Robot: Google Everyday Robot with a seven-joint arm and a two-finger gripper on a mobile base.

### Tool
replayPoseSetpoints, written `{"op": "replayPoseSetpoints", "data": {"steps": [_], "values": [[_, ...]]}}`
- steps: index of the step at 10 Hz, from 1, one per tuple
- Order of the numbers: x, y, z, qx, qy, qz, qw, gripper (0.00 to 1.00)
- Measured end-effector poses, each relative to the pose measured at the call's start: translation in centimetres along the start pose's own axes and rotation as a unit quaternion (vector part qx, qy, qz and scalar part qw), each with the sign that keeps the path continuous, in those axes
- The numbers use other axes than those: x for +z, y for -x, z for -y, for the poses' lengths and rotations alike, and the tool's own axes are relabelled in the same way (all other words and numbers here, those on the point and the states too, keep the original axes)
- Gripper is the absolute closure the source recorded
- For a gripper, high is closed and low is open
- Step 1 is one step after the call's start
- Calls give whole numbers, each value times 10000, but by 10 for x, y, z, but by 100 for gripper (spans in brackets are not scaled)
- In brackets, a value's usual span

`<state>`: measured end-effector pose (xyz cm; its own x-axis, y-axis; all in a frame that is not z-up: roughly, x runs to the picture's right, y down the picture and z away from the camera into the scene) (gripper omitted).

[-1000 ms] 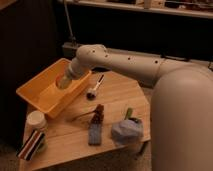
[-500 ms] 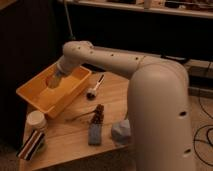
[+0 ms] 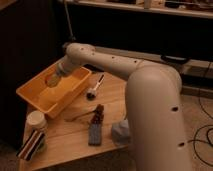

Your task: Place apple in tray

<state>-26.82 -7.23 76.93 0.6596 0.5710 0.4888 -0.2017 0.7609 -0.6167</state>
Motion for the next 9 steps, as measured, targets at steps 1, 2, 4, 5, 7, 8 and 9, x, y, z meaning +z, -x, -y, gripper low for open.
{"op": "replayPoseSetpoints", "data": {"steps": [1,2,4,5,7,8,9], "values": [[-12,-12,1,120,28,189,9997,37],[-31,-30,1,225,50,400,9989,26],[-52,-45,-1,343,106,798,9962,20],[-55,-48,-1,395,136,980,9943,20],[-52,-46,-4,464,218,1187,9916,20],[-46,-38,-4,433,258,1231,9911,20],[-38,-27,-4,363,293,1236,9912,20]]}}
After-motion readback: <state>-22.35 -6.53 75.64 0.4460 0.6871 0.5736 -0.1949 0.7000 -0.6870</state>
